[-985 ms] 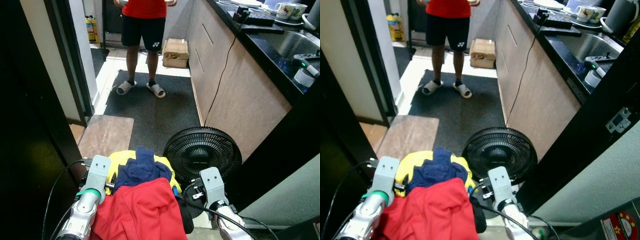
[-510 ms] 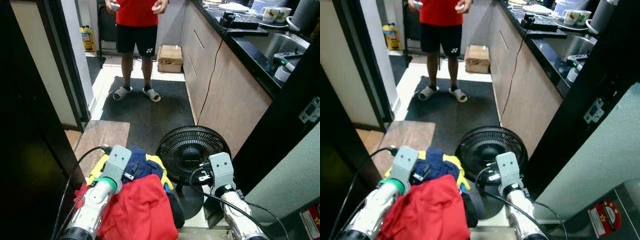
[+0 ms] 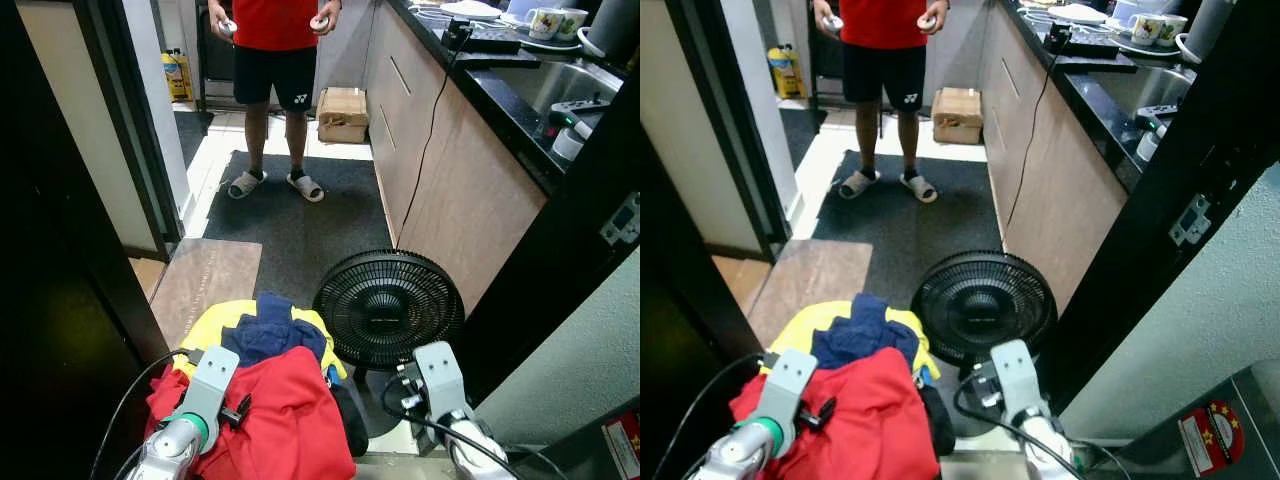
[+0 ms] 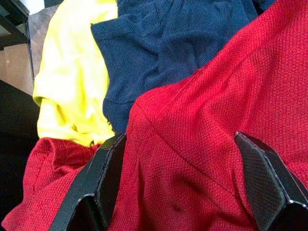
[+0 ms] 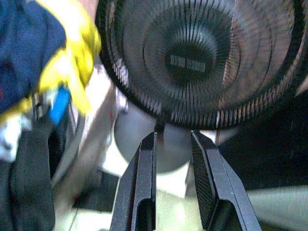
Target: Clothes washing
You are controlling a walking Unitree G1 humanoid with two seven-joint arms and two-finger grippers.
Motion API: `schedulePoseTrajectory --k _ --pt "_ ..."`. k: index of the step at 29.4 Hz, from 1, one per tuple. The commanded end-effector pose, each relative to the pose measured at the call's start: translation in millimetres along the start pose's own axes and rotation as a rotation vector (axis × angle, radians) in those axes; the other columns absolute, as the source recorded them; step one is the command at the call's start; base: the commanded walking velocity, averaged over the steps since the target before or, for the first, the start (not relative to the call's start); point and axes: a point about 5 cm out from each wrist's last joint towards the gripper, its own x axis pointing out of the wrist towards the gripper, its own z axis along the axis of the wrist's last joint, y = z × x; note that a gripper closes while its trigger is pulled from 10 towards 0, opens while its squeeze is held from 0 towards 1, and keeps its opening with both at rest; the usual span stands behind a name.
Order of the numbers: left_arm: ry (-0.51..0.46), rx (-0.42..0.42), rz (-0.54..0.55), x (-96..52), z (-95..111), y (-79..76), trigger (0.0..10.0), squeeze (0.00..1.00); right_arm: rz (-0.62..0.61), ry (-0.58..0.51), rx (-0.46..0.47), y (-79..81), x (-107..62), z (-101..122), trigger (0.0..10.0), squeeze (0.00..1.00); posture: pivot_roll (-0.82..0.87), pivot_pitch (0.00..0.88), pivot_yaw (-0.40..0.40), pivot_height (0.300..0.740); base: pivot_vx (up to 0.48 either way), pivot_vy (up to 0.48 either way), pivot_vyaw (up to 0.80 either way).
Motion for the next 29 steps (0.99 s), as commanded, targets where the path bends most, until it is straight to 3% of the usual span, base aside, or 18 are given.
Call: schedulePoseTrajectory --k 1,5,8,10,15,16,17,18,19,20,22,23,26,27,29 --pt "0.034 -0.004 -0.012 -2.4 -8 -2.4 10.0 0.00 -0.007 0.045 0.018 -3.4 -4.0 -10 10.0 0.00 0.07 0.046 -0.007 0.740 0.000 0.000 0.00" --pt "0.022 0.000 -0.026 -0.4 -4 -6.1 10.0 0.00 0.004 0.108 0.111 0.2 -6.2 -20 10.0 0.00 0.07 0.046 -0.007 0.740 0.000 0.000 0.00" --pt "0.022 0.000 -0.026 -0.4 -4 -6.1 10.0 0.00 0.004 0.108 0.111 0.2 -6.2 -20 10.0 0.00 0.07 0.046 -0.007 0.740 0.000 0.000 0.00" --pt "0.017 0.000 -0.033 1.7 -1 -7.5 10.0 0.00 0.091 0.172 0.142 13.8 -9.4 -30 10.0 0.00 0.06 0.047 0.003 0.740 0.000 0.000 0.00" --pt "0.016 0.000 -0.035 2.2 0 -7.6 10.0 0.00 0.139 0.221 0.163 21.3 -13.0 -39 10.0 0.00 0.06 0.047 0.003 0.740 0.000 0.000 0.00" --pt "0.016 -0.001 -0.036 2.1 0 -7.4 10.0 0.00 0.191 0.266 0.192 28.5 -17.1 -46 9.1 0.00 0.06 0.047 0.003 0.740 0.000 0.000 0.00" --pt "0.016 -0.001 -0.036 2.1 0 -7.4 10.0 0.00 0.191 0.266 0.192 28.5 -17.1 -46 9.1 0.00 0.06 0.047 0.003 0.740 0.000 0.000 0.00" --pt "0.016 -0.002 -0.036 1.8 0 -7.0 10.0 0.00 0.220 0.292 0.205 32.4 -20.1 -51 6.9 0.00 0.06 0.047 0.003 0.740 0.000 0.000 0.00" --pt "0.016 -0.002 -0.036 1.8 0 -7.0 10.0 0.00 0.220 0.292 0.205 32.4 -20.1 -51 6.9 0.00 0.06 0.047 0.003 0.740 0.000 0.000 0.00" --pt "0.016 -0.002 -0.035 1.4 0 -6.3 10.0 0.00 0.239 0.304 0.213 34.7 -21.5 -54 4.9 0.00 0.07 0.051 0.008 0.740 0.000 0.000 0.00" --pt "0.016 -0.002 -0.035 1.4 0 -6.3 10.0 0.00 0.239 0.304 0.213 34.7 -21.5 -54 4.9 0.00 0.07 0.051 0.008 0.740 0.000 0.000 0.00" --pt "0.017 -0.002 -0.033 1.1 0 -5.8 10.0 0.00 0.249 0.307 0.215 35.7 -21.8 -54 1.9 0.00 0.07 0.051 0.008 0.740 0.000 0.000 0.00" --pt "0.016 -0.003 -0.032 1.0 0 -5.4 10.0 0.00 0.253 0.307 0.215 36.0 -21.6 -54 1.9 0.00 0.07 0.051 0.008 0.740 0.000 0.000 0.00" --pt "0.016 -0.004 -0.032 1.0 0 -5.4 10.0 0.00 0.260 0.306 0.218 36.7 -21.3 -53 0.5 0.00 0.08 0.051 0.007 0.740 0.000 0.000 0.00" --pt "0.015 -0.005 -0.032 0.9 1 -5.7 10.0 0.00 0.266 0.305 0.220 37.3 -21.2 -53 0.5 0.00 0.08 0.051 0.005 0.740 0.000 0.000 0.00"
